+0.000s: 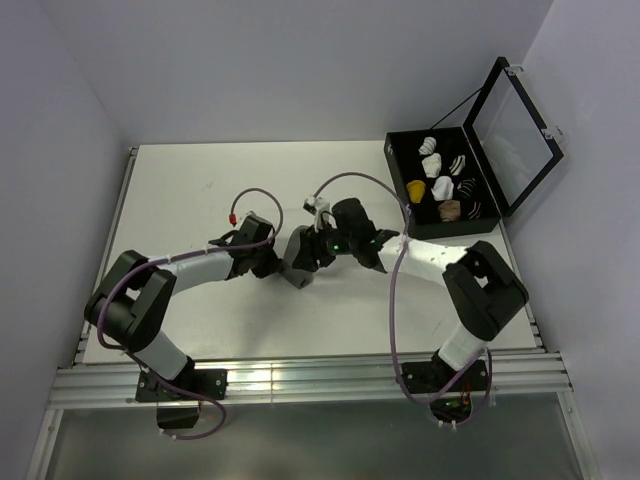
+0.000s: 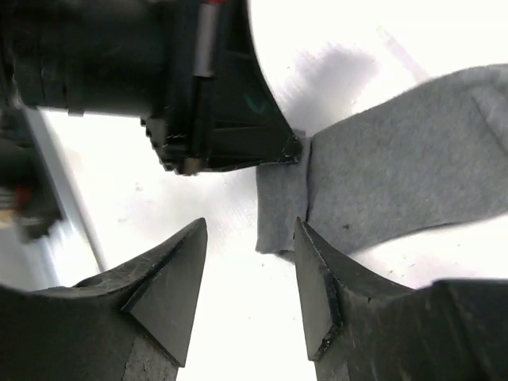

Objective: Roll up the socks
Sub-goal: Roll the sock at the center of the board.

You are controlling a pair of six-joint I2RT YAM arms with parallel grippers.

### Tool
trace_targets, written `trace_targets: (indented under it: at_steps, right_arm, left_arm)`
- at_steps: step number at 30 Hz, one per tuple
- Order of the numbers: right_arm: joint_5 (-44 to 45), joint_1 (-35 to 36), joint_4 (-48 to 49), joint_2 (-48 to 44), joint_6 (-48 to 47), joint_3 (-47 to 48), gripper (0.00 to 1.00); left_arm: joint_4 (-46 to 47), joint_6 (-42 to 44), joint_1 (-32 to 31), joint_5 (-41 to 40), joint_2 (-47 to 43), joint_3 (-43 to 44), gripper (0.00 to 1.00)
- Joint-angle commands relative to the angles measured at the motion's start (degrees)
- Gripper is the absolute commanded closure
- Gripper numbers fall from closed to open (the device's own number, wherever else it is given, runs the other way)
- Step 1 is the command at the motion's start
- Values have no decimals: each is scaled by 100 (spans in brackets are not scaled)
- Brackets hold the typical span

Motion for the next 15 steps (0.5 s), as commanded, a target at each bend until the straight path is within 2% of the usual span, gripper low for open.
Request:
trace_targets:
  at_steps: [1,9,15]
  right_arm:
    - [1448,477,130,-315,-937,-330,44]
    - [3415,1601,868,-386,-1668,-718,45]
    - [4261,2139,1115,-17,-2019,-639,46]
  left_arm:
    - [-598,412,71,234,146,284,100]
    - [-1090,712,247,560,392,653,100]
    - [-1257,844,300,665,515,820,100]
